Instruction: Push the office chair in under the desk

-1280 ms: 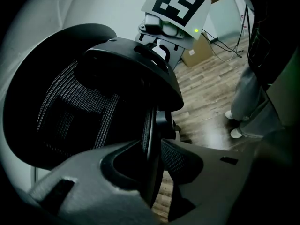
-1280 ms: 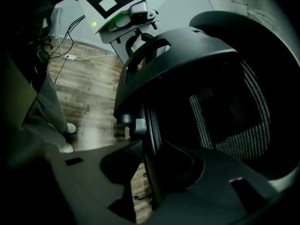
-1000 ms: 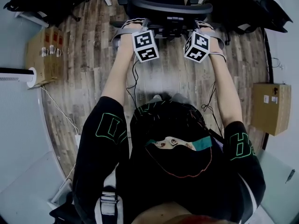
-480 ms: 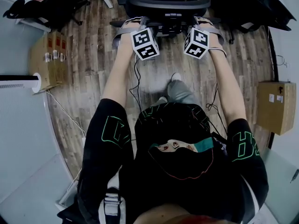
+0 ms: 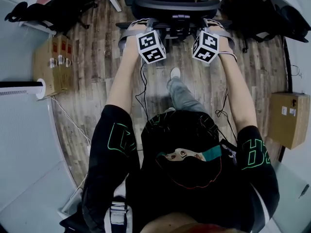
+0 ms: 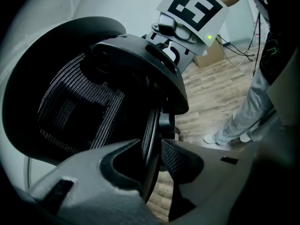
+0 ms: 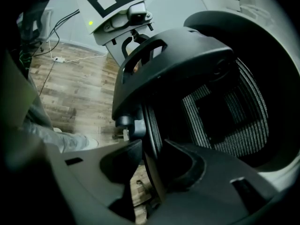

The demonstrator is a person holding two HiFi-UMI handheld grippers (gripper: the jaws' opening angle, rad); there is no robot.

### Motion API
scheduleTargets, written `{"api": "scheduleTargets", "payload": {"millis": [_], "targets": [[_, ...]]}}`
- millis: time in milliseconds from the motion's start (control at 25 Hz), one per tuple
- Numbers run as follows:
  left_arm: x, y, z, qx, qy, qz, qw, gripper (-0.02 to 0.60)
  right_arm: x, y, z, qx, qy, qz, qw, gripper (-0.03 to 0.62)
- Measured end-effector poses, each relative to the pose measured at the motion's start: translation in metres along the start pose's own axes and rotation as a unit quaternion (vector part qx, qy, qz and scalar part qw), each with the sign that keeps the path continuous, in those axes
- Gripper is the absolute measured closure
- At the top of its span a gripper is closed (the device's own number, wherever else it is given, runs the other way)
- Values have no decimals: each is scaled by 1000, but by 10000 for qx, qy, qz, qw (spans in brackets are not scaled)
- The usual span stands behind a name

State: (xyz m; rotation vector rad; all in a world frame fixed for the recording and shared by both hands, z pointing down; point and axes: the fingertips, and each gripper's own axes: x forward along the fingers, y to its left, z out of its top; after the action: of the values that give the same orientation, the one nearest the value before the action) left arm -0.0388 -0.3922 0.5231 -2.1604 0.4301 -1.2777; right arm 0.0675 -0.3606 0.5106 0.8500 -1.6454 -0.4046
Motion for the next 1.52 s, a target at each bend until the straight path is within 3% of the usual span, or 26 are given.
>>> {"api": "scheduleTargets", "payload": {"millis": [560, 1160, 1520], "targets": [[58, 78, -24, -28, -16, -59, 10000, 436, 71, -70, 10, -43, -28, -54, 10000, 445], [132, 142, 4, 129, -43, -214, 9997, 447, 130, -149, -34, -20, 111, 14, 9999, 444], [172, 181, 12, 20, 102, -448, 9989, 456, 166, -194, -52, -79, 51, -64, 9999, 442]]}}
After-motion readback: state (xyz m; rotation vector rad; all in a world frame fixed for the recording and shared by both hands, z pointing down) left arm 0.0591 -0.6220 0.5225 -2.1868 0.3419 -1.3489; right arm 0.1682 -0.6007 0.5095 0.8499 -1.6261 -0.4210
